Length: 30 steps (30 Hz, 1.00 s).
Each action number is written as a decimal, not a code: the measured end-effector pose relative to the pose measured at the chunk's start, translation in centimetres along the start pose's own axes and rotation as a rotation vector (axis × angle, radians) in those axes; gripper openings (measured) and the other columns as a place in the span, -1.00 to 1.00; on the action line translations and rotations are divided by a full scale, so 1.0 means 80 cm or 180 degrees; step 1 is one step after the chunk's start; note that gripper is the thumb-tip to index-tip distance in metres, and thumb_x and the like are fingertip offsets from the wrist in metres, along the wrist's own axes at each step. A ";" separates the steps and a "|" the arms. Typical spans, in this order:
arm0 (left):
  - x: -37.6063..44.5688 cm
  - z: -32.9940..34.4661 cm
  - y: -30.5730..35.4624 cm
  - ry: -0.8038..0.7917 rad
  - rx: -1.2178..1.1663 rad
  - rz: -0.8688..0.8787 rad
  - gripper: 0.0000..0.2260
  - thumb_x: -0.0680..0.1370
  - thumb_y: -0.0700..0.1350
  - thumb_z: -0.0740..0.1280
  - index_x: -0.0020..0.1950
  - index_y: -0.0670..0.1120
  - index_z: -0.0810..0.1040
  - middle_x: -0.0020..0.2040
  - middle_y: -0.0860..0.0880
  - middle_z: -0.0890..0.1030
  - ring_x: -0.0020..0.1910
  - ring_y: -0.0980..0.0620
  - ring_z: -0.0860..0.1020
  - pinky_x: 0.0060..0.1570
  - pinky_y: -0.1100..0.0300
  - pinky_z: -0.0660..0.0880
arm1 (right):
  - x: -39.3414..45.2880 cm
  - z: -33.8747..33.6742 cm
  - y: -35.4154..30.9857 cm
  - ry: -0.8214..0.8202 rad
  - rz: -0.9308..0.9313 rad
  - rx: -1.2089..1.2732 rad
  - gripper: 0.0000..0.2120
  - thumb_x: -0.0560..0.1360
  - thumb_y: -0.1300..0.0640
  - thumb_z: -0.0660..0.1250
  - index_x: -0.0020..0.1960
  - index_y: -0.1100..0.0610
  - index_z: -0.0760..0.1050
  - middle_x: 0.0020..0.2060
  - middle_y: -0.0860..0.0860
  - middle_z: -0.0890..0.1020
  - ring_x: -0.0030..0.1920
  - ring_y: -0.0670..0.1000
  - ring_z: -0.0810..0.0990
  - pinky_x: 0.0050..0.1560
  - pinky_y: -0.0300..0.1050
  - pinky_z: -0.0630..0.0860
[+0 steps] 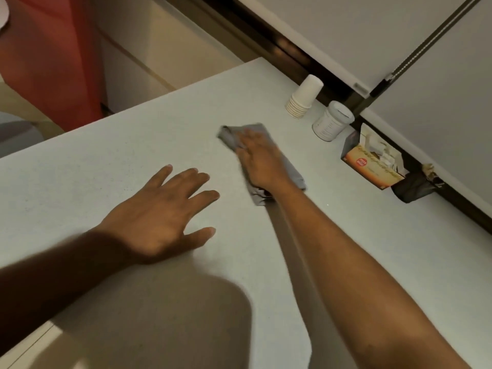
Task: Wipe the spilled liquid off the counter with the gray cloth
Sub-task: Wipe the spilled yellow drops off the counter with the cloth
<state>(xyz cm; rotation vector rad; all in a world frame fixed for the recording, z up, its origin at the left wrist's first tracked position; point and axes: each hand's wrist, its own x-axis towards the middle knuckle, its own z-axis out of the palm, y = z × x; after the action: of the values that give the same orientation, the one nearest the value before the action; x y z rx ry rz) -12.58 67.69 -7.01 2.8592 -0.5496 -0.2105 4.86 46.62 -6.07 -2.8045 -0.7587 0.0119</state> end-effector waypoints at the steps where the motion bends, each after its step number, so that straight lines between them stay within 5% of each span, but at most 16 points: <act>1: 0.000 0.000 -0.001 -0.0040 -0.0028 0.0013 -0.27 0.57 0.51 -0.24 0.70 0.25 -0.11 0.76 0.08 -0.16 0.73 0.03 -0.21 0.68 -0.09 -0.29 | -0.012 -0.010 0.039 0.0212 0.0291 0.0034 -0.55 0.72 -0.03 0.08 0.58 -0.01 0.39 0.52 0.07 0.48 0.54 0.14 0.38 0.55 0.14 0.26; 4: 0.002 0.000 -0.003 -0.0101 -0.0055 -0.0016 -0.23 0.52 0.53 -0.31 0.70 0.26 -0.13 0.76 0.08 -0.19 0.73 0.02 -0.23 0.67 -0.11 -0.30 | -0.056 -0.046 0.150 0.0603 0.1672 0.0214 -0.53 0.66 -0.21 0.08 0.46 -0.09 0.49 0.40 0.03 0.58 0.45 0.12 0.48 0.47 0.18 0.36; 7: 0.004 0.002 -0.003 -0.0042 -0.0042 -0.0009 -0.27 0.56 0.52 -0.24 0.68 0.26 -0.09 0.76 0.07 -0.16 0.73 0.00 -0.18 0.68 -0.14 -0.26 | -0.072 -0.046 0.158 0.0448 0.2387 0.0020 -0.52 0.66 -0.05 0.03 0.55 -0.07 0.36 0.50 0.10 0.46 0.53 0.23 0.37 0.51 0.33 0.24; 11: 0.007 0.004 -0.004 -0.0016 -0.0068 -0.0026 -0.29 0.57 0.52 -0.19 0.68 0.26 -0.06 0.76 0.06 -0.12 0.74 -0.03 -0.14 0.68 -0.17 -0.21 | -0.070 -0.014 0.036 0.0254 0.1539 0.0041 -0.49 0.72 0.07 0.03 0.67 -0.04 0.16 0.64 0.05 0.26 0.63 0.18 0.18 0.59 0.35 -0.02; 16: 0.011 0.006 -0.005 -0.0019 0.0051 0.0007 -0.20 0.51 0.54 -0.28 0.69 0.22 -0.03 0.77 0.01 -0.07 0.74 -0.05 -0.10 0.69 -0.18 -0.16 | -0.156 0.010 -0.034 -0.0072 0.0129 0.0097 -0.51 0.75 -0.05 0.01 0.67 -0.13 0.14 0.67 -0.08 0.18 0.68 0.03 0.00 0.62 0.15 -0.16; 20: 0.005 0.006 -0.005 0.0158 0.0005 0.0121 -0.23 0.57 0.50 -0.20 0.70 0.18 0.08 0.75 -0.03 0.07 0.73 -0.07 -0.01 0.69 -0.19 -0.12 | -0.179 -0.021 0.080 0.0124 0.0966 0.0098 -0.47 0.70 -0.09 0.01 0.65 -0.03 0.22 0.64 0.03 0.28 0.65 0.13 0.17 0.61 0.23 0.06; 23: 0.004 0.005 -0.004 0.0138 0.0025 0.0079 -0.25 0.57 0.49 -0.17 0.70 0.17 0.09 0.75 -0.02 0.07 0.73 -0.06 0.00 0.69 -0.19 -0.12 | -0.179 -0.033 0.114 0.0236 0.1712 0.0028 -0.51 0.74 0.00 0.04 0.66 -0.03 0.17 0.67 0.01 0.20 0.67 0.12 0.10 0.61 0.27 -0.04; 30: 0.001 0.006 -0.004 0.0257 -0.0088 0.0192 -0.28 0.59 0.46 -0.07 0.67 0.13 0.20 0.73 -0.06 0.16 0.71 -0.10 0.07 0.67 -0.23 -0.06 | -0.268 -0.006 -0.040 0.0083 0.0738 0.0263 -0.53 0.76 -0.04 0.03 0.67 -0.14 0.14 0.67 -0.09 0.16 0.69 0.03 -0.04 0.64 0.17 -0.22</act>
<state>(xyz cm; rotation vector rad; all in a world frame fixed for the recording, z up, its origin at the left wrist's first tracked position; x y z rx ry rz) -12.47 67.88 -7.58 2.8054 -0.6110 -0.0913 -15.24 38.49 -6.05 -2.7906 -0.4139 0.0454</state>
